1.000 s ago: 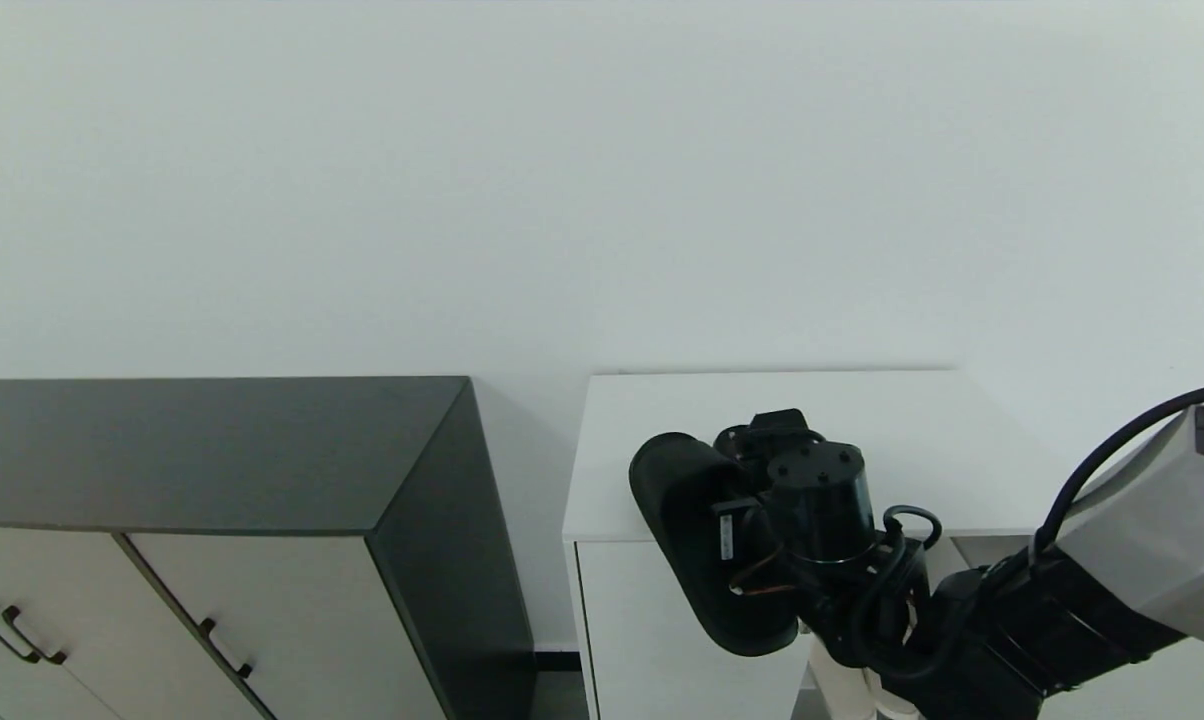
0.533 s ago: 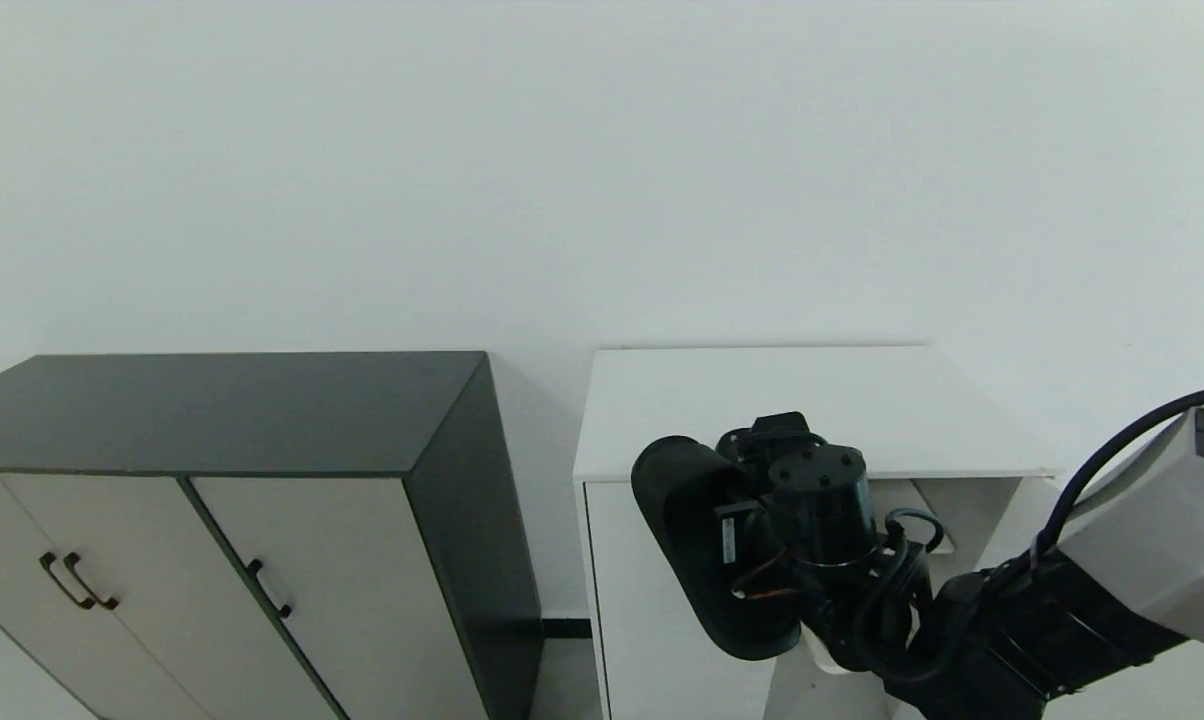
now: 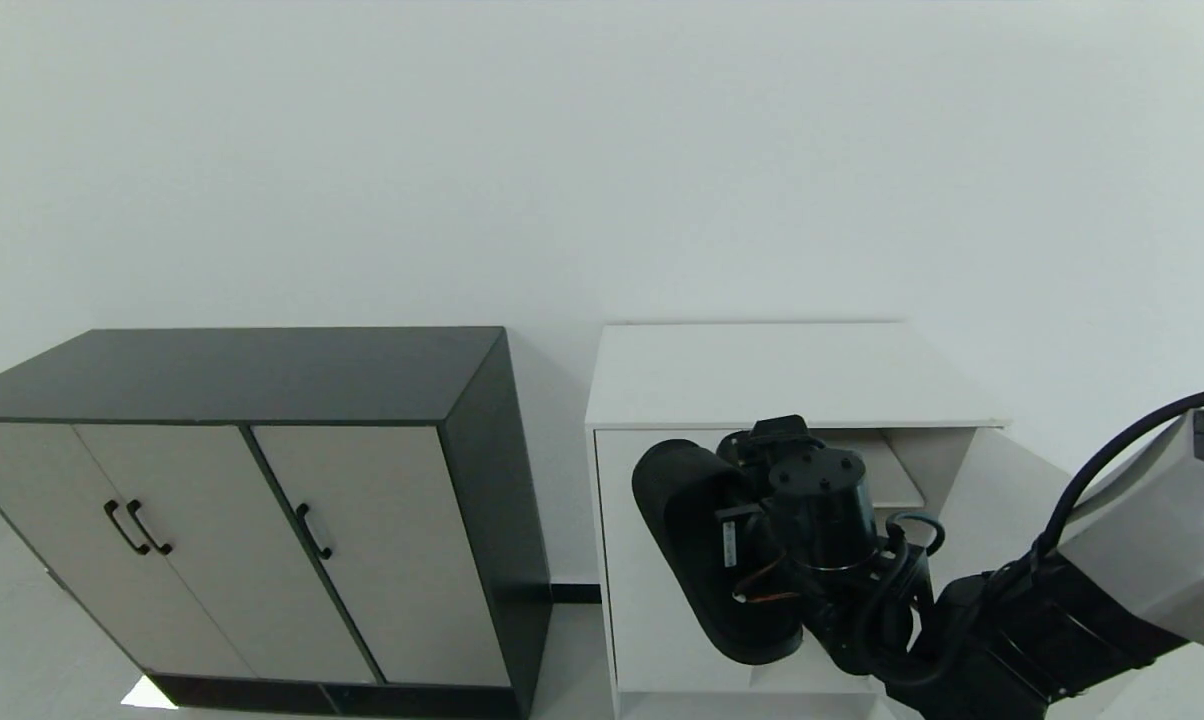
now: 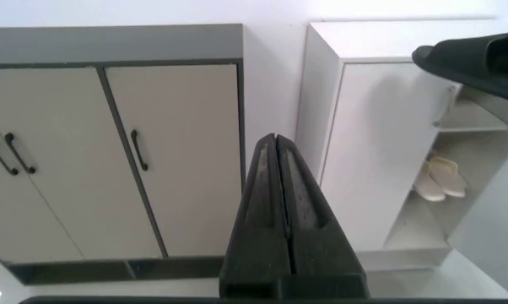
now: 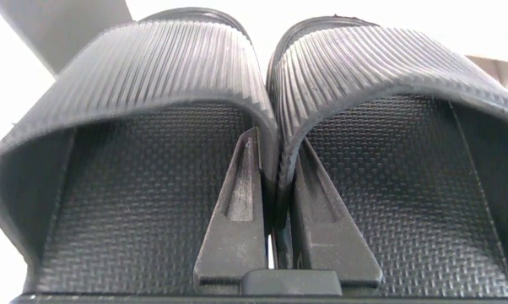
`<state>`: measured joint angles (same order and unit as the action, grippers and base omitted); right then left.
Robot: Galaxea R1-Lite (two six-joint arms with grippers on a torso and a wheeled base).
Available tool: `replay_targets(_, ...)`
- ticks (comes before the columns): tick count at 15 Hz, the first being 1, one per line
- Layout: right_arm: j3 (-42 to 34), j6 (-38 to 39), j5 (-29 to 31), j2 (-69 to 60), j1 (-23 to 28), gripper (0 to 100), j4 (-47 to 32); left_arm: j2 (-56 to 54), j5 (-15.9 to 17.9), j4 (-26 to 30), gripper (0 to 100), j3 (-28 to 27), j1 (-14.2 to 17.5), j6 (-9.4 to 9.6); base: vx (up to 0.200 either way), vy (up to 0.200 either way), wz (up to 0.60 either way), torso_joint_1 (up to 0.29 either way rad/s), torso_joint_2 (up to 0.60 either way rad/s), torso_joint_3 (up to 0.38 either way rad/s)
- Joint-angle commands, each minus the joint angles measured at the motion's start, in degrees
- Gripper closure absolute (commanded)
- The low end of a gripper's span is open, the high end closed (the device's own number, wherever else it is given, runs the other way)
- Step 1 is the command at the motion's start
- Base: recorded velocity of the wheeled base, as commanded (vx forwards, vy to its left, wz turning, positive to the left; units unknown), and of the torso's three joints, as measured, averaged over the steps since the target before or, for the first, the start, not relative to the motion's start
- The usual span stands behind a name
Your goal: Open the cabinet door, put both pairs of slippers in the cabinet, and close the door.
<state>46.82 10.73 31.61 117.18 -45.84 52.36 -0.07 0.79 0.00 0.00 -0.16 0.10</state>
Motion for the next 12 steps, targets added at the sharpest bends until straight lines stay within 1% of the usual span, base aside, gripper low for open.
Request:
replay_targets(1, -0.1, 0.0, 0.0, 0.2, 0.0, 100, 0.0, 0.1, 0.0, 0.1, 100, 0.0, 0.0, -0.01, 0.000, 0.000, 0.00, 0.000, 0.00, 0.000)
replay_targets(12, -0.3, 0.1, -0.1, 0.6, 0.0, 100, 0.1, 0.1, 0.0, 0.0, 100, 0.0, 0.0, -0.01, 0.000, 0.000, 0.00, 0.000, 0.00, 0.000)
